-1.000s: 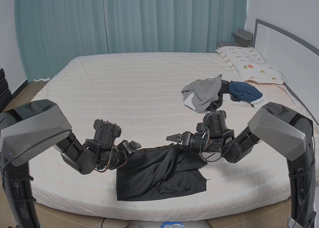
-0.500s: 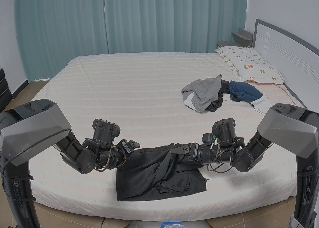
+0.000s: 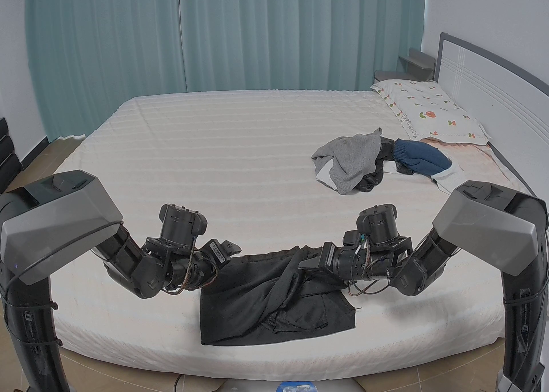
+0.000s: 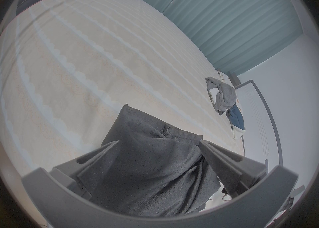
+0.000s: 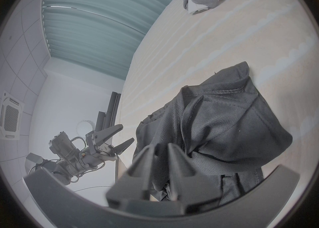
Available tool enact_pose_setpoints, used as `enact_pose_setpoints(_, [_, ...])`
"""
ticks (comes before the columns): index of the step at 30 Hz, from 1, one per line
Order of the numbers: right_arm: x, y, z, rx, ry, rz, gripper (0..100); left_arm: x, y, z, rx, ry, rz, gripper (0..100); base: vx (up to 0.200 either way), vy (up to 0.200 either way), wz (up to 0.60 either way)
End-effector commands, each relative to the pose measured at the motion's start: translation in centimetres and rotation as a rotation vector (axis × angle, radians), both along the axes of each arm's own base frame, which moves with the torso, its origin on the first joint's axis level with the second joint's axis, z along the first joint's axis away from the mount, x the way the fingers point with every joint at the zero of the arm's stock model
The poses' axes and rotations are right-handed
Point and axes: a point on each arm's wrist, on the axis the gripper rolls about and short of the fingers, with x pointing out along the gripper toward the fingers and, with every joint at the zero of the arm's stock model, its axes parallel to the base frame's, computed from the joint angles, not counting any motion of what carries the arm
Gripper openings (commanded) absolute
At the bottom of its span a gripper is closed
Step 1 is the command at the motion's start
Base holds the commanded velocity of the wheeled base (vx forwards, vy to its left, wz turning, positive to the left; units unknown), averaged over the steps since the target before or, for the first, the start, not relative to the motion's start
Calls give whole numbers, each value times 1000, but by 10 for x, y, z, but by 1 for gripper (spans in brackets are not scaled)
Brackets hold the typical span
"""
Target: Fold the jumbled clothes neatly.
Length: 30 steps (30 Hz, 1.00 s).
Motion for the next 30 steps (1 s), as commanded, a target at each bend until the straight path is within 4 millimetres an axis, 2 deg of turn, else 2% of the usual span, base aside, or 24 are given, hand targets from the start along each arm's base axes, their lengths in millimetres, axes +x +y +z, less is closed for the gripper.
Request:
enact_pose_setpoints(1, [0, 2, -4, -6, 10, 2, 0, 0, 0, -1, 0, 2, 0, 100, 0, 0, 0])
enact_pose_setpoints(12, [-2, -6, -6, -17, 19, -19, 0, 0, 1, 0, 0, 1, 1, 100, 0, 0, 0])
enact_pose_setpoints(16, [-4, 0, -4, -16, 16, -3, 0, 0, 1, 0, 0, 1, 1, 100, 0, 0, 0])
enact_pose_setpoints(21, [-2, 11, 10, 6, -30, 17, 0, 0, 0, -1, 0, 3, -1, 100, 0, 0, 0])
enact_pose_setpoints(24, [1, 24, 20, 28, -72, 40, 0, -1, -1, 0, -1, 1, -6, 100, 0, 0, 0])
enact_pose_setpoints(30, [11, 38, 20, 45, -115, 41, 0, -2, -4, 0, -3, 0, -11, 100, 0, 0, 0])
